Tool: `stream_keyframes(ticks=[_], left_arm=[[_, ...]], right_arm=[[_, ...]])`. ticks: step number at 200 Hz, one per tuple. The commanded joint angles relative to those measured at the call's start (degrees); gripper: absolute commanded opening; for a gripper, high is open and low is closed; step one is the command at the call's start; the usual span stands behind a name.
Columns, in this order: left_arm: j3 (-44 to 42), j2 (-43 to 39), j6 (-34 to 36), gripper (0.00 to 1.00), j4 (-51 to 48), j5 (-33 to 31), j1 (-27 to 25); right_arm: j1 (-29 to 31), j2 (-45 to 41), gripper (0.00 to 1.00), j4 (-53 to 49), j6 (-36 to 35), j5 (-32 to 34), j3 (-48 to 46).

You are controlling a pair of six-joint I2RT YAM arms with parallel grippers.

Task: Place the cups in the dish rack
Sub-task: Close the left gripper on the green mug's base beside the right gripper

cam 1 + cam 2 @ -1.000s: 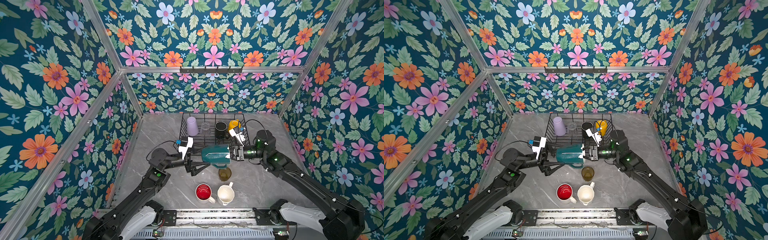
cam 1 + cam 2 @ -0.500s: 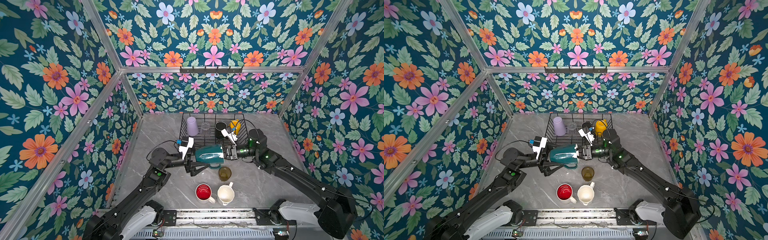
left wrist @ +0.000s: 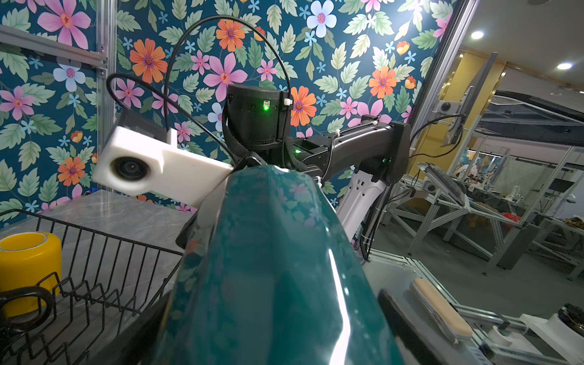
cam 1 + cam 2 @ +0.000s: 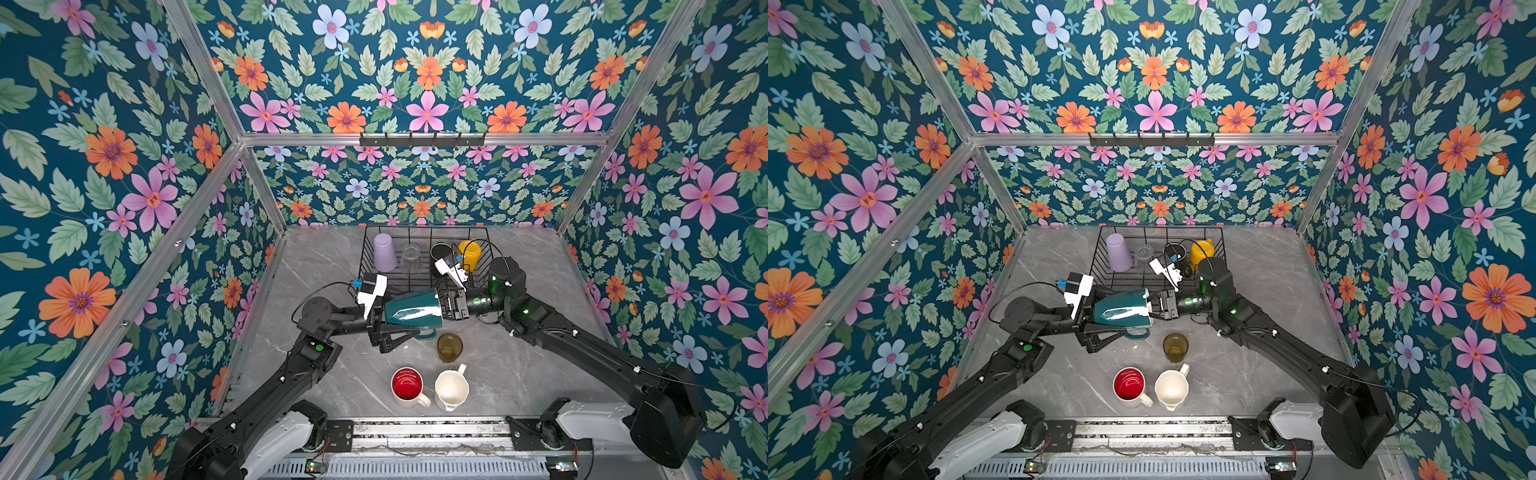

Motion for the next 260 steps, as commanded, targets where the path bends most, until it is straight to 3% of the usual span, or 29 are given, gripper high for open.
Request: stream_keyframes(ticks=[1, 53, 123, 139, 200, 215, 260], left_arm=[[-0.22, -0.08, -0.94, 0.95, 4.29, 0.76, 0.02], [-0.17, 0.05, -1.47, 0.91, 5.11, 0.86, 0.02], [-0.17, -0.08, -1.48, 0.72, 5.28, 0.68, -0.02], [-0.09, -0.12, -1.48, 0.64, 5.29, 0.69, 0.02], [0.08, -0.3, -1.47, 0.13, 4.95, -0.18, 0.02], [0.33, -0.6, -0.96, 0.0, 4.23, -0.74, 0.01], [1.05, -2.64, 2.13, 0.0, -0.69, -3.83, 0.02]], right_arm=[[0.25, 0.23, 0.0, 6.37, 1.72, -1.07, 0.21], [1.35, 1.91, 0.0, 7.95, 3.09, -1.2, 0.38], [1.49, 3.23, 0.0, 7.84, 4.06, -1.32, 0.62], [1.5, 3.47, 0.0, 7.46, 4.1, -1.16, 0.71], [1.4, 3.72, 0.0, 3.96, 3.13, 0.34, 2.04], [1.12, 3.19, 0.04, 1.73, 2.11, 1.58, 2.36], [-1.42, 1.12, 0.2, 0.98, 3.14, 3.44, 0.46]])
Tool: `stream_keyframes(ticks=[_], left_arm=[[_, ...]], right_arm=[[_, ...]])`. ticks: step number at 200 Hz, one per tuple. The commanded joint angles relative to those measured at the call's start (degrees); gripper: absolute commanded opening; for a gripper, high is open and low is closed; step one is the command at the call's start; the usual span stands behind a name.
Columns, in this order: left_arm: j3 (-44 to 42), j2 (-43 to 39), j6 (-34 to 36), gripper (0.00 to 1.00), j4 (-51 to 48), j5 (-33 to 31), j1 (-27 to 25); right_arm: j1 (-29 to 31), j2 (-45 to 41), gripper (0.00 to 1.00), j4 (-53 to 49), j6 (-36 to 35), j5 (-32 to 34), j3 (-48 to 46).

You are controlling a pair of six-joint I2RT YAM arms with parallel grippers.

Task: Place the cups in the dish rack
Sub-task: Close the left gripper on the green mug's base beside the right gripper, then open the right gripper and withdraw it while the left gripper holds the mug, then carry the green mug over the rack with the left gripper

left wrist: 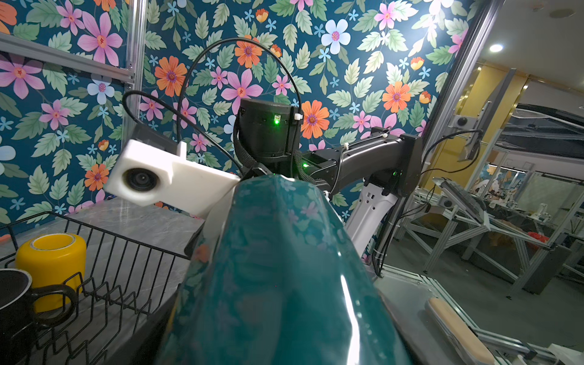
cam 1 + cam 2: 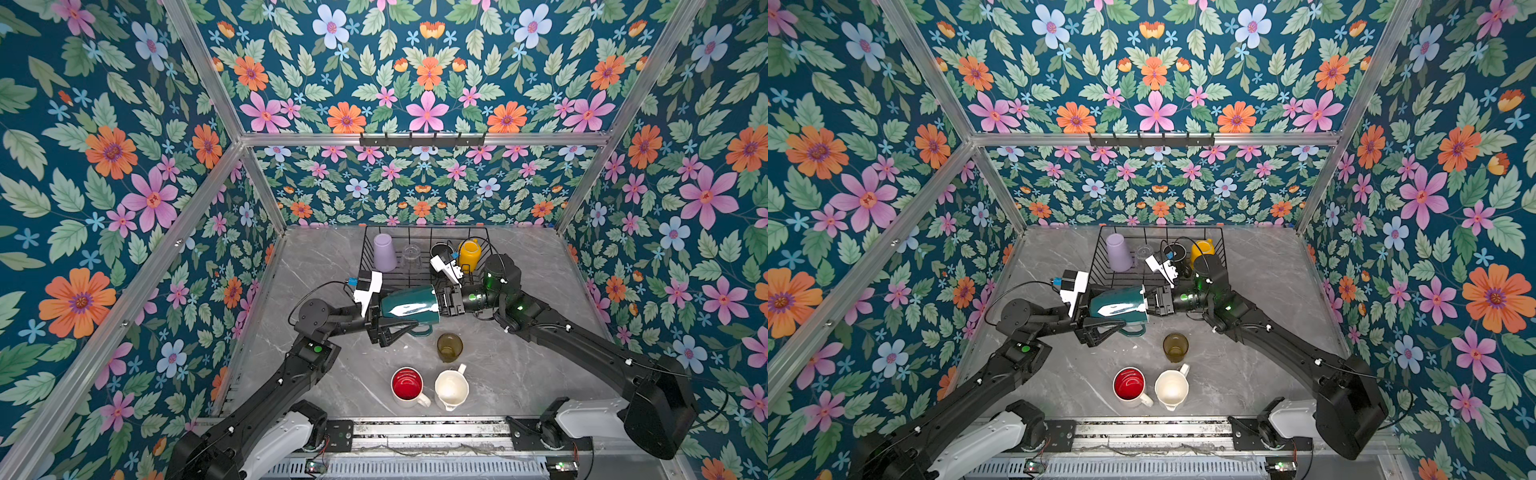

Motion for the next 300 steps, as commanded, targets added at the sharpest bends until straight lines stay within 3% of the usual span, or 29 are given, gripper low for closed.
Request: stream_keyframes(ticks=[1, 21, 84, 114, 159, 206, 300], left_arm=[[0.88, -1.19, 2.64, 0.0, 0.51, -0.6, -0.07], [0.97, -2.03, 2.97, 0.0, -0.03, -1.43, -0.07], [1.69, -2.9, 4.21, 0.0, -2.1, -3.71, -0.07], [3.87, -3.44, 8.97, 0.0, -12.17, -8.51, -0.07], [10.64, -1.95, 16.2, 0.0, -30.07, -18.18, -0.07], [19.29, 3.3, 19.34, 0.0, -45.86, -27.64, -0.07], [39.93, 20.01, 22.77, 0.0, -68.92, -44.03, -0.07]], right_arm=[[-1.21, -1.02, 0.2, -0.51, 0.49, 3.05, -0.9], [-2.25, -2.05, 0.31, -0.58, 0.97, 3.66, -1.77], [-3.4, -3.36, 0.41, -1.34, 1.13, 4.79, -3.19], [-6.43, -6.32, 0.47, -3.4, 1.45, 7.39, -5.39], [-10.46, -15.21, 0.74, -16.53, -4.86, 19.29, -7.41], [-10.61, -22.5, 0.93, -24.05, -9.35, 29.98, -8.22], [-10.73, -25.79, 0.99, -27.38, -10.79, 33.28, -8.95]])
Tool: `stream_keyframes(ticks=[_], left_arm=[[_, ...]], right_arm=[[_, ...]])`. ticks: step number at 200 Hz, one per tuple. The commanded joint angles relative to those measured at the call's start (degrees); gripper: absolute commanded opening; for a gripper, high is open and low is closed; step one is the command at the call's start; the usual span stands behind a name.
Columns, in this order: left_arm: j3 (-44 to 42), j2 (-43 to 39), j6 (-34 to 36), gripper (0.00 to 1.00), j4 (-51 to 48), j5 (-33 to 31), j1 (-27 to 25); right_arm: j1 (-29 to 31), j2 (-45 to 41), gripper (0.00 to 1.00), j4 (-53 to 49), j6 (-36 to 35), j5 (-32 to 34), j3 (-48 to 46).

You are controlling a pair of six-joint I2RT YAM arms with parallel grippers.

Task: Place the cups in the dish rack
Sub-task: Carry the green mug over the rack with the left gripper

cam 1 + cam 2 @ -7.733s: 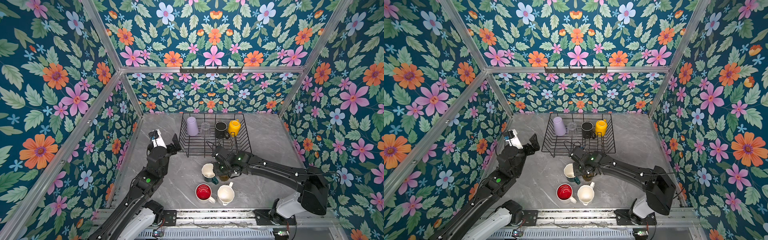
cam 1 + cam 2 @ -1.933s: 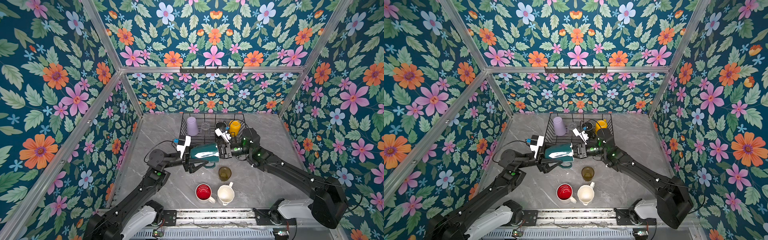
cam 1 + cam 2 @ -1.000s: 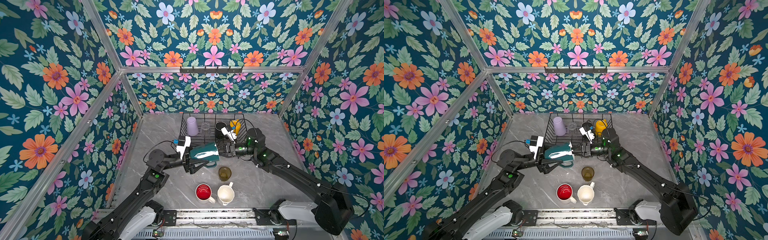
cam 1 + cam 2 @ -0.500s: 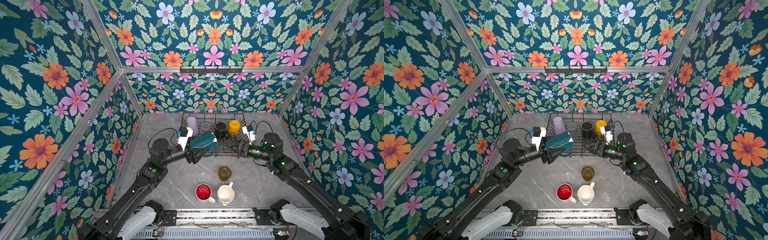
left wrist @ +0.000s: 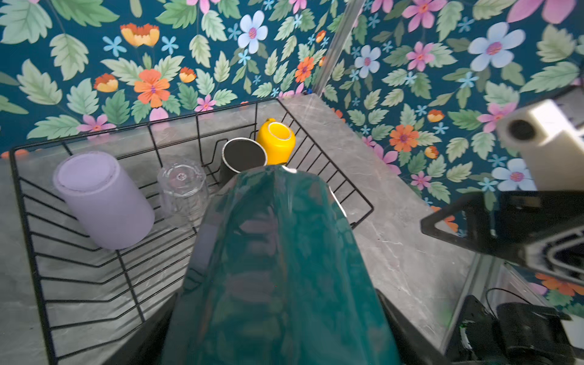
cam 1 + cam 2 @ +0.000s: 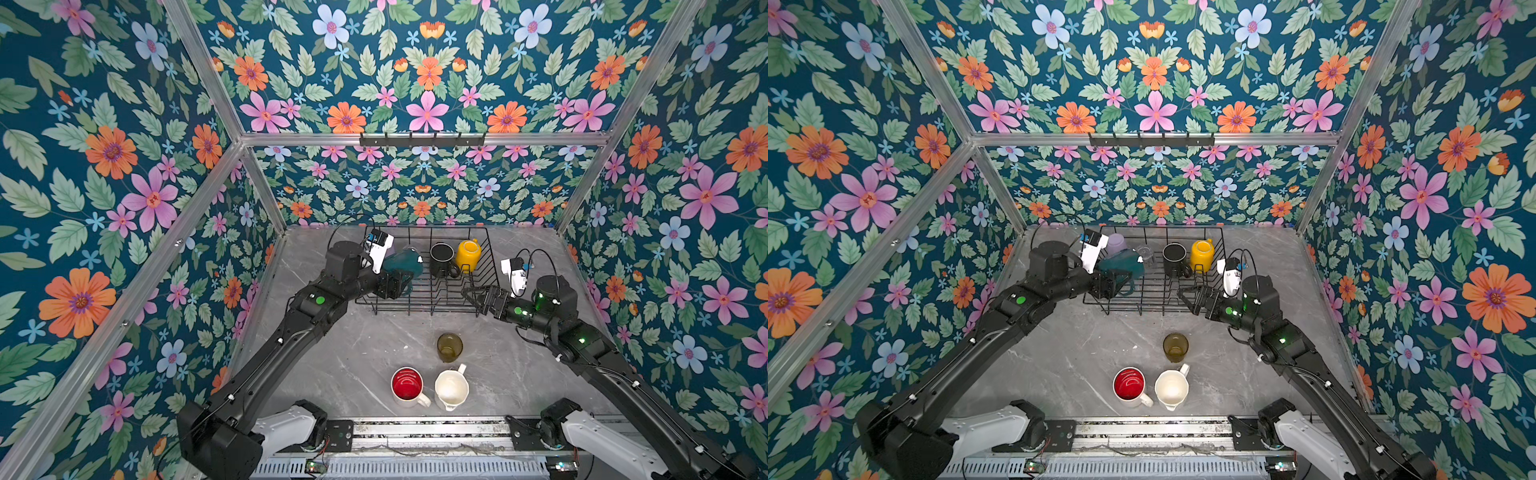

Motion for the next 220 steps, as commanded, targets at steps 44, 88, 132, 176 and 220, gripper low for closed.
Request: stream_keyframes(ticks=[44, 88, 132, 176, 220], left_arm=[[11.8, 10.61, 3.29, 0.0, -11.29, -12.1, 0.0], [16.11, 16.24, 4.77, 0.0, -16.0, -14.14, 0.0], [19.33, 21.4, 6.14, 0.0, -19.89, -16.83, 0.0], [22.79, 26.7, 7.45, 0.0, -22.21, -19.01, -0.01], [25.68, 31.63, 8.83, 0.0, -24.83, -20.05, 0.0]], right_arm=[[-0.04, -1.53, 0.99, -1.88, -2.47, 2.31, -0.25], [-0.03, -1.51, 0.99, -2.11, -3.4, 2.62, -0.51], [-0.41, -1.51, 0.99, -2.01, -3.94, 2.46, -0.91], [-0.55, -2.0, 0.99, -2.1, -4.03, 2.05, -1.3], [-0.75, -2.82, 0.99, -2.5, -4.17, 2.16, -1.77]])
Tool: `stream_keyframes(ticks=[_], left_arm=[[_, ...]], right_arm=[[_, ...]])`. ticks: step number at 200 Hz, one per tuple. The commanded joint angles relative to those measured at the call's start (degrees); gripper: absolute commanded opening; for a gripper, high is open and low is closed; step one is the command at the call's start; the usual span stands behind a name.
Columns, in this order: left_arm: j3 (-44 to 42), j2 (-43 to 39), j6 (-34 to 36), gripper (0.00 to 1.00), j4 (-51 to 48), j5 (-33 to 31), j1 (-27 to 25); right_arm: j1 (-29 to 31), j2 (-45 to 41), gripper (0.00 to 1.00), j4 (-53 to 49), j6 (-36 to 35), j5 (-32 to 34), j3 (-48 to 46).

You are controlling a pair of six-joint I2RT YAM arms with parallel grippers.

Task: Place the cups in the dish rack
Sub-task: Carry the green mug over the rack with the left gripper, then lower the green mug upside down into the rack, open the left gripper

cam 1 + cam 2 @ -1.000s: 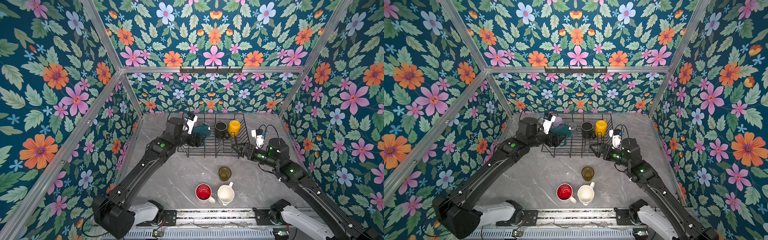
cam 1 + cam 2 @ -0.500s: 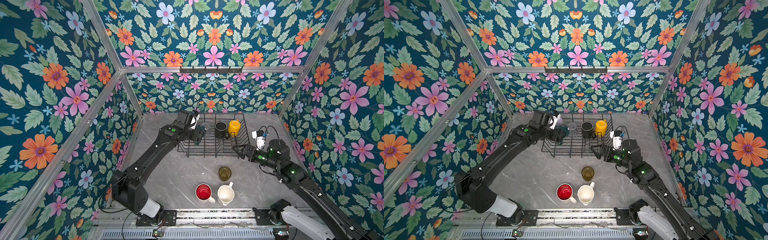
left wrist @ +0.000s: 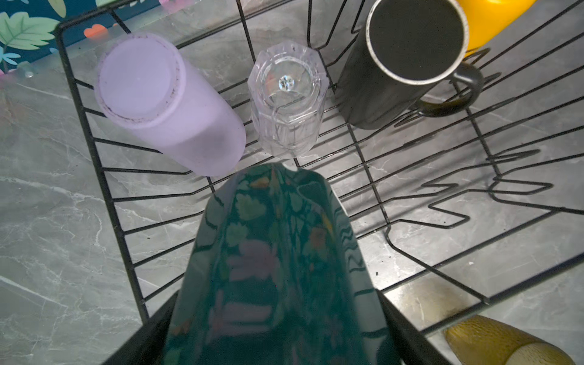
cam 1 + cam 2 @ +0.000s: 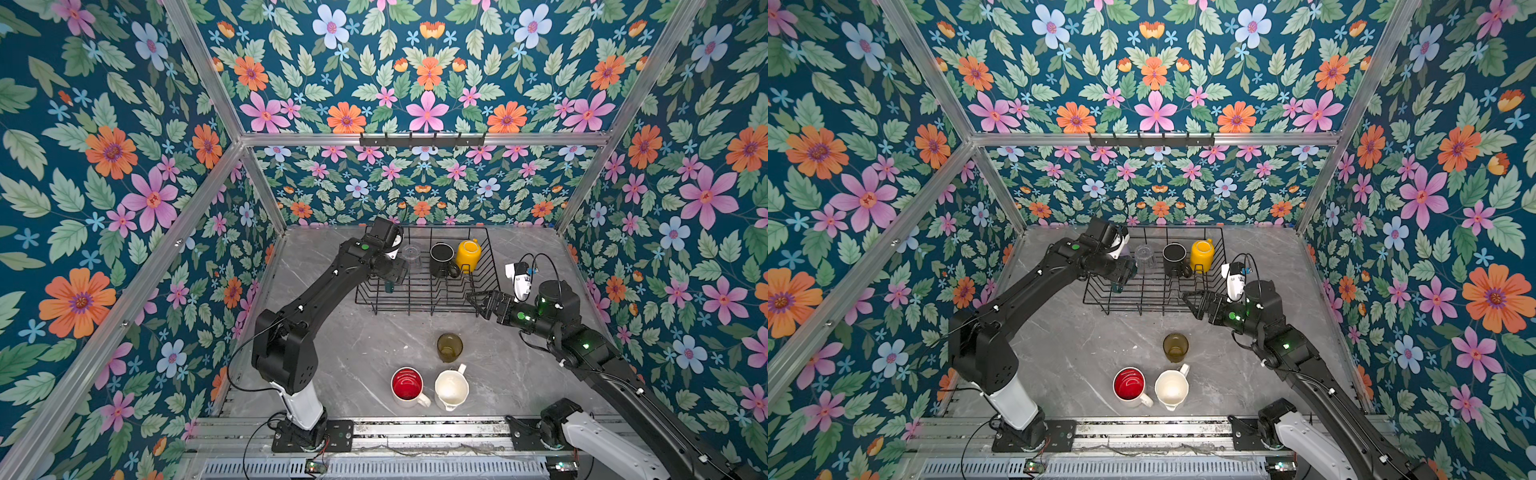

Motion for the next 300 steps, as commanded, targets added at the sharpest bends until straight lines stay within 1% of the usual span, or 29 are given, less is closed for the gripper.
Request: stream_keyframes(ticks=[1, 19, 53, 130, 197, 206, 220, 234, 249, 258, 270, 282, 291, 300], left_arm=[[1.13, 1.43, 1.58, 0.0, -0.45, -1.37, 0.0], [1.2, 2.8, 2.03, 0.0, -0.73, -1.08, 0.0], [2.47, 5.82, 2.13, 0.0, -1.93, -2.88, 0.25], [3.42, 10.41, 2.02, 0.0, -2.62, -1.88, 1.8], [3.6, 12.73, 1.18, 0.0, -2.2, -2.05, 2.83], [3.63, 13.07, 1.08, 0.03, -2.2, -1.96, 2.97], [3.63, 13.58, 1.01, 0.05, -2.29, -1.99, 3.03], [3.71, 13.97, 0.73, 0.12, -2.2, -2.2, 3.07], [3.78, 14.39, 0.55, 0.23, -2.2, -2.35, 3.16], [3.97, 14.63, 0.5, 0.32, -2.16, -2.72, 3.16], [4.05, 14.93, 0.4, 0.49, -2.2, -3.24, 3.11], [4.15, 15.02, 0.13, 0.62, -2.2, -4.07, 3.19], [4.13, 15.13, -0.13, 0.7, -2.2, -4.76, 3.24], [4.11, 15.13, -0.24, 0.75, -2.2, -4.99, 3.19]], right_arm=[[-0.13, -0.35, 0.99, 0.04, -1.11, 0.14, -0.14], [-0.26, -0.54, 0.99, 0.04, -1.19, 0.06, -0.26], [-0.47, -0.5, 0.99, 0.23, -1.28, -0.26, -0.52], [-0.53, -0.96, 0.99, 0.14, -1.25, -0.38, -1.13], [-0.71, -0.95, 0.99, 0.29, -1.13, -0.47, -1.4], [-0.78, -0.97, 0.99, 0.28, -1.15, -0.51, -1.4], [-0.85, -0.97, 0.99, 0.19, -1.24, -0.55, -1.4], [-0.98, -1.0, 0.99, 0.24, -1.17, -0.56, -1.5], [-1.06, -1.05, 0.99, 0.27, -1.15, -0.56, -1.57], [-1.04, -1.06, 0.99, 0.12, -1.14, -0.56, -1.58], [-1.14, -1.06, 0.99, 0.11, -1.2, -0.55, -1.58], [-1.19, -1.06, 0.99, 0.15, -1.14, -0.56, -1.65], [-1.23, -1.06, 0.99, 0.1, -1.16, -0.58, -1.67], [-1.26, -1.06, 0.99, 0.16, -1.15, -0.56, -1.67]])
